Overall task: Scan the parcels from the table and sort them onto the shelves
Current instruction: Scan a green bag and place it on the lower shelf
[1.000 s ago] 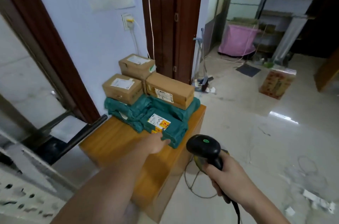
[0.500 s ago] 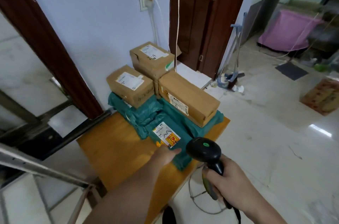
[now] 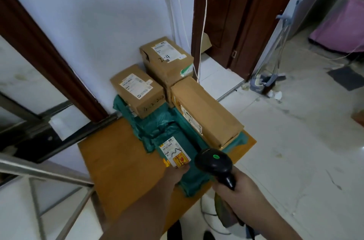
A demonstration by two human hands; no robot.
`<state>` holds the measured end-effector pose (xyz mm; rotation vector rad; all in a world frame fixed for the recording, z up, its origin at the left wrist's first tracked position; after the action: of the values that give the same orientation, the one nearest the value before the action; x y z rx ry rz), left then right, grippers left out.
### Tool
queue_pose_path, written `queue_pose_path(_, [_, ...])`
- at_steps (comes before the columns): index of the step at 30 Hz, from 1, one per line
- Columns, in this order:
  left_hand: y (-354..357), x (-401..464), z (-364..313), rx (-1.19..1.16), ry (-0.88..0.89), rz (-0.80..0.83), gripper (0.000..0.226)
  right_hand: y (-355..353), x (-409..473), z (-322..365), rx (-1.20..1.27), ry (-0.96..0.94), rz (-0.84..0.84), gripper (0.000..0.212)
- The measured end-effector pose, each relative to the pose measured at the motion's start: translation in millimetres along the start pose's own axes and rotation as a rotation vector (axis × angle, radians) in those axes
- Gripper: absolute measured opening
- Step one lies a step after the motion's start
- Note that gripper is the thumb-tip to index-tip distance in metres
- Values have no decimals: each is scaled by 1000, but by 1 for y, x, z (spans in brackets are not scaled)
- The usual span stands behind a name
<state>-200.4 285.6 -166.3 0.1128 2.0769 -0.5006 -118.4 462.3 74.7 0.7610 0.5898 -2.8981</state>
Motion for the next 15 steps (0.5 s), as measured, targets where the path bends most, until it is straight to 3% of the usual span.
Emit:
queue_pose_path(8, [17,-4,9,-226,-36,-119,45,-22,21,-17,-36,-30,193,9])
queue_pose_path(13, [21,-3,16,-197,-87,-254,20,-25,25,-22,-3,-58,285,10])
queue_pose_path(15, [21,-6,18,-132,-111,-319,24,-26,24,-24,-3,-58,300,9])
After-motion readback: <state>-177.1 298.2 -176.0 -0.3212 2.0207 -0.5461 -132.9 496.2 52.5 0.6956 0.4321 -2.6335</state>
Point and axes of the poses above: each hand's wrist, its own x-axis towards the middle knuckle, its own y-axis out of the palm, z = x × y, the point moved 3 cm from there along x, towards the middle knuckle, and after that the axes turned 7 degrees about x, right-handed, at the moved point
